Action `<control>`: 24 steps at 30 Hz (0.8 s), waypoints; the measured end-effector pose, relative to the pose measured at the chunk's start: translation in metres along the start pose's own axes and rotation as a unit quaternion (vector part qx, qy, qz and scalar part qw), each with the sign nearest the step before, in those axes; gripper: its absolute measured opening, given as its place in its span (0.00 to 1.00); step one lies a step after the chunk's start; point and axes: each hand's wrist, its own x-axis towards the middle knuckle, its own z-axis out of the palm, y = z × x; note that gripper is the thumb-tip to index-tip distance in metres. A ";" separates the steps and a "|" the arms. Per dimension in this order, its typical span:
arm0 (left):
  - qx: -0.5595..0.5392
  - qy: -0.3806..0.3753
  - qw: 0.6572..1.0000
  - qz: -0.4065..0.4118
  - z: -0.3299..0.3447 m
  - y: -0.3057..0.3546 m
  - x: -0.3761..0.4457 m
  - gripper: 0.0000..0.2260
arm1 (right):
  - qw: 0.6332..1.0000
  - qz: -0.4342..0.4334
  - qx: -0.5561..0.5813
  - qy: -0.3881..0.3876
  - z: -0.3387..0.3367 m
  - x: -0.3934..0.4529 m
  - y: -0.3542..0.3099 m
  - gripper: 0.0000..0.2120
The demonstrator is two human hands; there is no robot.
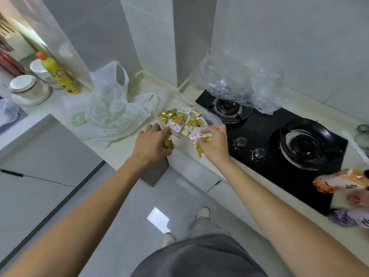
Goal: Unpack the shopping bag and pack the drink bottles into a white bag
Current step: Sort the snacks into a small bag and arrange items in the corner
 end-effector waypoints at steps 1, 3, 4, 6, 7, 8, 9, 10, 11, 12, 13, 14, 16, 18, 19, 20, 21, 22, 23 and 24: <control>-0.005 -0.005 1.000 0.002 0.002 -0.001 0.016 0.21 | 1.000 0.007 0.000 -0.003 0.004 0.014 0.001 0.11; -0.007 -0.023 1.000 0.003 0.007 -0.002 0.047 0.22 | 1.000 0.017 0.000 -0.010 0.012 0.043 0.005 0.11; -0.007 -0.033 0.999 0.000 0.008 -0.003 0.062 0.23 | 1.000 0.024 -0.002 -0.015 0.015 0.058 0.007 0.11; -0.001 -0.052 0.999 -0.003 0.011 -0.004 0.093 0.25 | 0.999 0.042 0.001 -0.021 0.021 0.083 0.012 0.11; 0.004 -0.060 0.998 -0.001 0.012 -0.005 0.107 0.26 | 0.999 0.049 0.003 -0.020 0.024 0.095 0.015 0.11; 0.008 -0.067 0.998 0.001 0.013 -0.006 0.121 0.26 | 0.998 0.057 0.006 -0.019 0.028 0.105 0.017 0.11; 0.009 -0.071 0.997 0.005 0.014 -0.009 0.136 0.27 | 0.998 0.064 0.005 -0.018 0.032 0.115 0.020 0.10; 0.010 -0.074 0.997 0.009 0.015 -0.011 0.151 0.27 | 0.997 0.069 0.004 -0.018 0.036 0.124 0.021 0.10; 0.012 -0.079 0.997 0.016 0.016 -0.015 0.165 0.27 | 0.997 0.072 0.000 -0.019 0.042 0.132 0.022 0.10; 0.019 -0.087 0.996 0.025 0.018 -0.018 0.180 0.27 | 0.997 0.075 -0.001 -0.019 0.048 0.139 0.023 0.10; 0.026 -0.095 0.995 0.035 0.019 -0.021 0.194 0.27 | 0.997 0.079 -0.003 -0.019 0.056 0.146 0.025 0.10; 0.033 -0.104 0.993 0.044 0.021 -0.024 0.208 0.26 | 0.996 0.083 -0.003 -0.021 0.062 0.152 0.026 0.11; 0.038 -0.121 0.990 0.060 0.026 -0.029 0.236 0.26 | 0.995 0.096 -0.005 -0.023 0.074 0.163 0.027 0.10; 0.042 -0.138 0.986 0.083 0.033 -0.032 0.262 0.27 | 0.994 0.104 -0.014 -0.005 0.085 0.174 0.026 0.10; 0.045 -0.146 0.983 0.098 0.037 -0.033 0.272 0.28 | 0.994 0.109 -0.021 0.006 0.091 0.178 0.025 0.10; 0.047 -0.152 0.981 0.113 0.041 -0.034 0.281 0.28 | 0.993 0.115 -0.028 0.014 0.096 0.182 0.023 0.10; 0.049 -0.157 0.978 0.127 0.044 -0.035 0.287 0.28 | 0.992 0.121 -0.035 0.020 0.101 0.186 0.021 0.10; 0.055 -0.163 0.975 0.141 0.047 -0.037 0.293 0.29 | 0.991 0.125 -0.040 0.023 0.107 0.189 0.019 0.11; 0.059 -0.171 0.972 0.152 0.050 -0.040 0.296 0.29 | 0.991 0.127 -0.045 0.026 0.112 0.191 0.017 0.12; 0.061 -0.180 0.969 0.159 0.053 -0.043 0.299 0.29 | 0.991 0.122 -0.055 0.028 0.117 0.191 0.016 0.13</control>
